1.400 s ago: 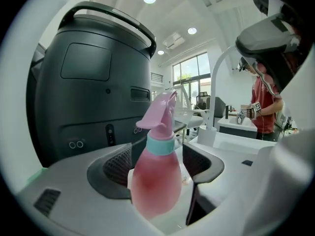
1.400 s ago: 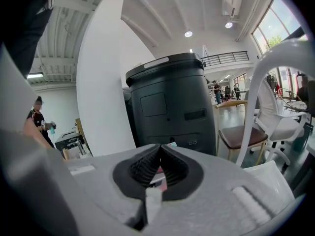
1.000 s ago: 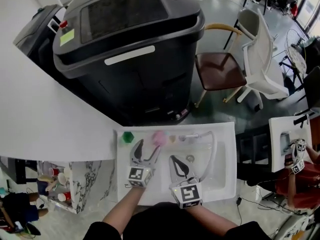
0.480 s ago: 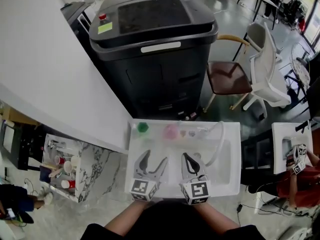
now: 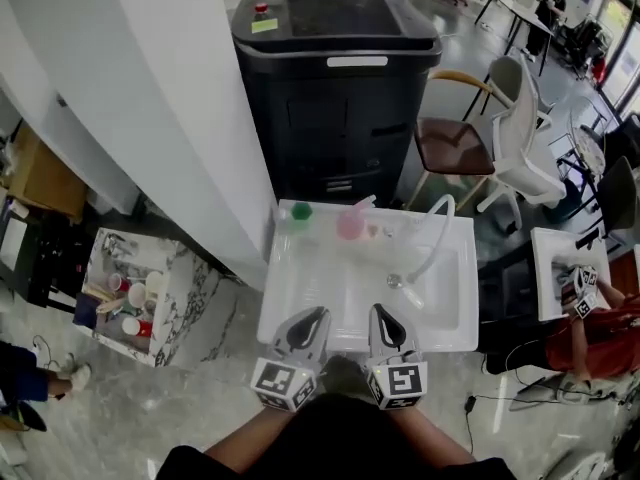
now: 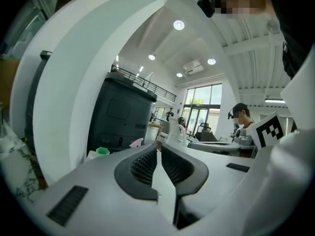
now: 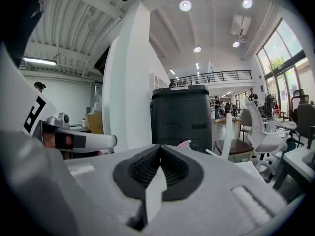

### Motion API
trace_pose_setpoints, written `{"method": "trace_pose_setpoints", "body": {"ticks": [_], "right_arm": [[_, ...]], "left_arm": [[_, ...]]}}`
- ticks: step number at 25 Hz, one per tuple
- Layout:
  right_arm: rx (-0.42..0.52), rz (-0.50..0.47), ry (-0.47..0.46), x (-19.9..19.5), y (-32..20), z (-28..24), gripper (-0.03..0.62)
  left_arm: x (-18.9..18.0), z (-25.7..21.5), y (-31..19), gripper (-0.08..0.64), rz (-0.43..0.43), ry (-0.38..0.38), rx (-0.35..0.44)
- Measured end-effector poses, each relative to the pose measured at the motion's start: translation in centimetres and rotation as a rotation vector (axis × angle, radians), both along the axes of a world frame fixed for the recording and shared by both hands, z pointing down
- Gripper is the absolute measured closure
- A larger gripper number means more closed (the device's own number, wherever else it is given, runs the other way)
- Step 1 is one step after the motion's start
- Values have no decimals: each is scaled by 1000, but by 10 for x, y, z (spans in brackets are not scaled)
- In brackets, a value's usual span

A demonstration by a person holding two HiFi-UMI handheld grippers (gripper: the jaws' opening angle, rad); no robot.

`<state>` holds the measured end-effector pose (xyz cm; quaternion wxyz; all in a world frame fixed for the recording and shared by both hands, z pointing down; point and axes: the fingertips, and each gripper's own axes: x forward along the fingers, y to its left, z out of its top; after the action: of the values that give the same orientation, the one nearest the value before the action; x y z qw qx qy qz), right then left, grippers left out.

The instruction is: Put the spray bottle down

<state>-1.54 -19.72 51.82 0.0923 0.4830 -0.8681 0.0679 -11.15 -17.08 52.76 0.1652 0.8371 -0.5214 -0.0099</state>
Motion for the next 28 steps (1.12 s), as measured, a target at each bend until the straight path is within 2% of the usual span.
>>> {"method": "trace_pose_setpoints", "body": {"ticks": [3, 6, 10, 13, 18, 22, 24, 28], "right_arm": [[-30, 29, -8, 3, 47, -1, 594], [-49, 49, -12, 5, 91, -3, 594], [-4, 36, -8, 9, 139, -28, 594], [-5, 46, -17, 23, 161, -37, 595], [-17, 51, -25, 55, 178, -47, 595], [6, 25, 42, 76, 175, -44, 595], [-11, 20, 38, 91, 171, -40, 595], [-13, 21, 16, 117, 160, -40, 595]], "left_arm": [[-2, -3, 48, 537, 7, -3, -8], [-6, -10, 93, 543, -9, -27, 34], [2, -9, 136, 544, 7, 15, 20], [15, -12, 155, 543, 28, 13, 6], [34, -25, 166, 543, -8, 6, 13], [50, -30, 159, 543, -53, 1, 8], [64, -32, 157, 543, -65, -2, 9], [97, -39, 149, 543, -47, -69, 36]]}}
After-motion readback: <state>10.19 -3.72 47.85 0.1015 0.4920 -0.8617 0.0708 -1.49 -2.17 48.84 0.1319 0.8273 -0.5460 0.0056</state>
